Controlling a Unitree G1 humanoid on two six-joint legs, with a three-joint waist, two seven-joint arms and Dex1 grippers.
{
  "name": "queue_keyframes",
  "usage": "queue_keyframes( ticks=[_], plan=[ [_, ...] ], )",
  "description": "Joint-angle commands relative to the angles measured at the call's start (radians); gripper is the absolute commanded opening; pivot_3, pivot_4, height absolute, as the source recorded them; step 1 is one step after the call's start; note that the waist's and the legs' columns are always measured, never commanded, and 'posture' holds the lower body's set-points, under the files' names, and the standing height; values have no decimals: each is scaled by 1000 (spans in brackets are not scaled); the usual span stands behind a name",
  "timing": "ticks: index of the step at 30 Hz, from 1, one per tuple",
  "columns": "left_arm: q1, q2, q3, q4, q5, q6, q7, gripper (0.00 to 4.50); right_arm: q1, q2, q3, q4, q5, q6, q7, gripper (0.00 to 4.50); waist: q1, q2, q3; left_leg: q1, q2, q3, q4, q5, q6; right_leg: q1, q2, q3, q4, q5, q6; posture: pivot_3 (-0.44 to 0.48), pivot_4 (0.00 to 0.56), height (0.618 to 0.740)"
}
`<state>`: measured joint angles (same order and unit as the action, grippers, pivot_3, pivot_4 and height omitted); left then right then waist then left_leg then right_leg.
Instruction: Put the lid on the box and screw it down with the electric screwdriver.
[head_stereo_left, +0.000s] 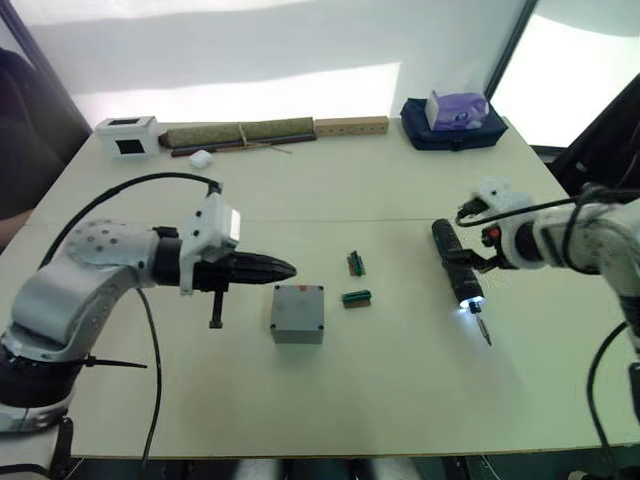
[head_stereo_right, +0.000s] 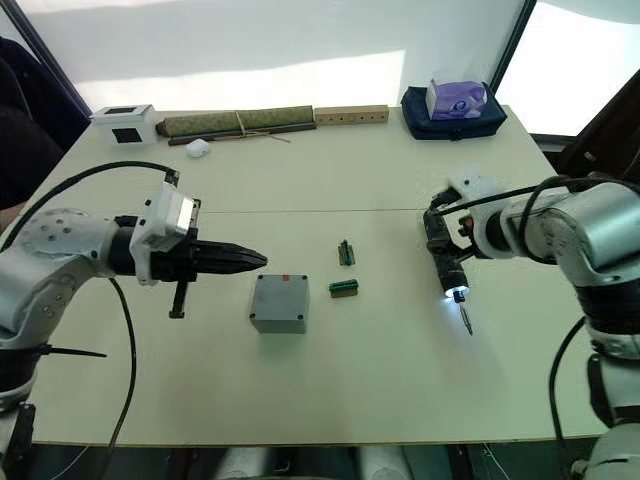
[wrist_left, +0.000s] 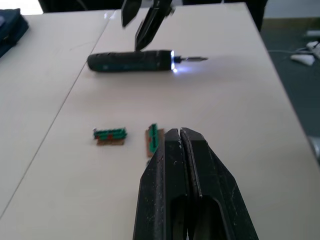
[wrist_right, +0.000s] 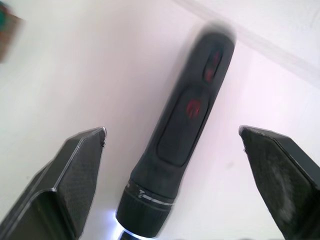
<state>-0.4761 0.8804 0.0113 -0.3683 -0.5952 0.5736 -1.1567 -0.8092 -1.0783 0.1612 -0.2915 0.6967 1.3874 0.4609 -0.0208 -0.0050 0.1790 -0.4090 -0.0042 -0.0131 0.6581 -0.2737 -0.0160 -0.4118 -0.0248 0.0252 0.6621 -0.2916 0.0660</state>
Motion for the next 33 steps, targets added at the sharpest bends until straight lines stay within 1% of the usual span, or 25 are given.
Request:
queue_keyframes(
  ticks=[1,4,5,6,8,11,12,13,14,16,19,21,25,29,33],
  plan=[
    [30,6,-3,47,50,-47,-2,0,35,-19,16,-110,-11,-146,152,4480,0,0,0,0,0,0,0,0,0,0,0,0,0,0,0,0,150,740],
    [83,3,-58,136,153,-137,-11,0,117,44,-15,-154,-8,-262,213,3701,3,0,0,1,0,0,1,0,0,1,-1,0,0,0,0,0,150,740],
    [100,4,-78,171,194,-179,-11,0,153,51,0,-177,-39,-336,240,3341,4,-1,0,0,0,0,1,0,0,1,-1,0,0,0,0,0,150,740],
    [113,1,-89,192,214,-200,-14,0,181,68,17,-184,-54,-369,256,3004,6,-1,0,0,0,0,1,0,0,0,-1,0,0,0,0,0,150,740],
    [126,-11,-101,217,230,-216,-13,0,220,105,46,-176,-86,-421,274,2181,8,-1,0,-1,0,0,2,0,0,1,-2,0,1,0,0,0,150,740],
    [157,-15,-118,222,256,-238,-17,0,249,191,102,-122,-139,-488,284,971,8,-1,0,-1,0,0,4,0,0,1,-2,0,1,1,1,0,150,740],
    [163,-18,-121,223,267,-247,-14,0,252,208,120,-111,-165,-509,288,457,8,-1,0,-1,0,0,4,0,0,2,-3,0,1,1,1,0,150,740],
    [164,-24,-121,223,271,-248,-11,0,253,224,129,-103,-179,-519,293,137,7,-1,0,-1,0,0,5,0,0,2,-3,0,1,1,1,0,150,740],
    [164,-37,-124,220,273,-245,-3,0,254,249,147,-94,-189,-531,306,47,7,-1,0,-1,0,0,5,0,0,2,-3,0,1,1,1,0,150,740],
    [162,-58,-131,212,274,-237,9,0,254,288,183,-78,-205,-543,332,47,8,-1,0,-1,0,0,5,0,0,2,-3,0,1,1,1,0,150,740],
    [154,-80,-138,209,281,-231,18,0,250,317,218,-61,-243,-563,361,47,8,-1,0,-1,0,0,5,0,0,2,-2,0,2,1,1,0,150,740],
    [134,-108,-150,233,296,-244,32,0,238,353,236,-47,-261,-566,362,47,8,-1,0,-1,0,0,5,0,0,2,-2,0,2,1,1,0,150,740],
    [84,-154,-174,272,325,-255,45,0,222,389,286,-36,-282,-577,425,47,10,-1,0,0,0,-1,6,0,0,2,-2,-1,3,1,1,0,150,740],
    [51,-181,-182,309,344,-270,47,0,213,425,299,-15,-299,-570,444,47,8,-1,0,0,-1,-1,7,0,0,2,-3,-1,3,1,1,0,150,740],
    [2,-223,-196,389,382,-307,62,0,206,453,309,-8,-295,-535,471,47,8,-1,0,0,-1,-1,7,0,0,2,-2,-1,4,1,1,0,150,740]
  ],
)
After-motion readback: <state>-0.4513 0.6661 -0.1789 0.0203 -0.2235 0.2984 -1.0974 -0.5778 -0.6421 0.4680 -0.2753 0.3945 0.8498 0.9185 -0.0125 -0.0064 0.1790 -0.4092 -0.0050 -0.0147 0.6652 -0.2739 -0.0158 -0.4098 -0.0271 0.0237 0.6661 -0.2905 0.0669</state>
